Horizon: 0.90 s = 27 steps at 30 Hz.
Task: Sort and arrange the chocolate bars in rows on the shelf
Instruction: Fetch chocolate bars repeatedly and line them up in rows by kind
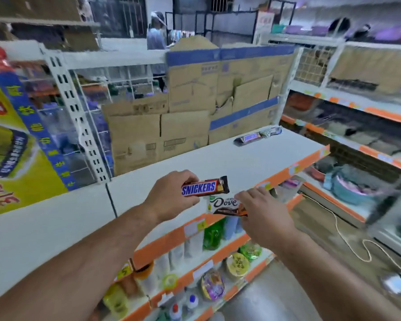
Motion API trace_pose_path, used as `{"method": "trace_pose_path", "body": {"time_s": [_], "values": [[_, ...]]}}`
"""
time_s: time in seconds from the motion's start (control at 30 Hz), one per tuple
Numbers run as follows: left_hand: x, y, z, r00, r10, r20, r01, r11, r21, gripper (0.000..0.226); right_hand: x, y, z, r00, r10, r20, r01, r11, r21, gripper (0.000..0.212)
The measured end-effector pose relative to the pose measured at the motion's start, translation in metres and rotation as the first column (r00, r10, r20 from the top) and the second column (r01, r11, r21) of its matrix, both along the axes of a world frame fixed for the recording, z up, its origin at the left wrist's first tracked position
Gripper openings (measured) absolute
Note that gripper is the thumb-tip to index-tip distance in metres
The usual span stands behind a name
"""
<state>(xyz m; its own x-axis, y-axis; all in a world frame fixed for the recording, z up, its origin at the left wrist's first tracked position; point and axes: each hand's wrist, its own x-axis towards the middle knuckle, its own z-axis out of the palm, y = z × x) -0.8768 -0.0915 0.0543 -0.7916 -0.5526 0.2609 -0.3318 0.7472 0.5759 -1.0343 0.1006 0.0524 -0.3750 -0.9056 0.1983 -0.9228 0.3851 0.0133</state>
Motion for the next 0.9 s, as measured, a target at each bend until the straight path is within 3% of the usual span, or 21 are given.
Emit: {"method": "trace_pose_path", "body": {"time_s": [0.4,0.63,0.9], "values": [[-0.221,-0.080,-0.020,0.991,-0.125,-0.054,0.125,0.992,-0.008,0.031,-0.194,-0.061,-0.006,0.993,-0.100,-0.059,0.104,0.992,0.070,0.037],[-0.309,-0.106,-0.037,0.990,-0.106,-0.092,0.099,0.992,-0.075,0.031,-0.269,-0.089,-0.013,0.993,-0.117,-0.004,0.116,0.989,0.094,0.037],[-0.391,-0.127,-0.065,1.000,-0.018,-0.019,0.015,0.987,-0.162,0.038,-0.368,-0.115,-0.031,0.999,-0.038,0.028,0.034,0.989,0.145,0.038]]}}
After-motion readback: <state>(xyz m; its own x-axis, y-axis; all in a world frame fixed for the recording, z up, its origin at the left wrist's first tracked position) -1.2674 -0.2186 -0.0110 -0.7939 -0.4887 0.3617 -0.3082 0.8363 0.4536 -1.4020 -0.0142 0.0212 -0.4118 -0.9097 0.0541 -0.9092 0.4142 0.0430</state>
